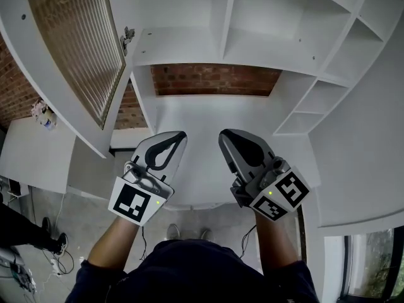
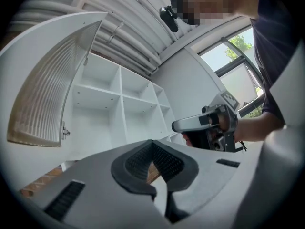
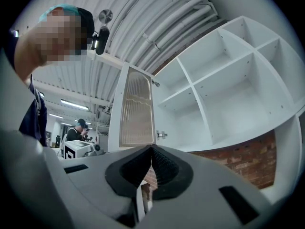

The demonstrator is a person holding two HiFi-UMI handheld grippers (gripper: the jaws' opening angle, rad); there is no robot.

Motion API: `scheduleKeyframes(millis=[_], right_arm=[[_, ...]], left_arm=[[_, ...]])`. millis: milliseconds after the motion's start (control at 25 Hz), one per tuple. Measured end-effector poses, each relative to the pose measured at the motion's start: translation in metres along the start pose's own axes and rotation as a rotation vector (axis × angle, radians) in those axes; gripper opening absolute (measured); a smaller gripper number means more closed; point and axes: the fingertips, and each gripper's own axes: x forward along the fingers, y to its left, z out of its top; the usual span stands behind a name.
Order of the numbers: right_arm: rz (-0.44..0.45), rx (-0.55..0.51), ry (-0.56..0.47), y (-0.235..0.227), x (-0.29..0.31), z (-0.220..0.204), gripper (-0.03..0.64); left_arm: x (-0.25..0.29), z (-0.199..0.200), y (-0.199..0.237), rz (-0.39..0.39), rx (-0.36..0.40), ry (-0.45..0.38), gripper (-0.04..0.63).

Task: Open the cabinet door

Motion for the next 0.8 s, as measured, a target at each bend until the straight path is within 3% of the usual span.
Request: scheduleKeyframes(millis=[800], right_arm=[[-0.031, 0.035, 0.036, -0.012, 0.004, -0.029, 0.026]], left_arm=[[0.015, -0.017, 0.004, -0.018, -0.019, 0.011, 0.008]])
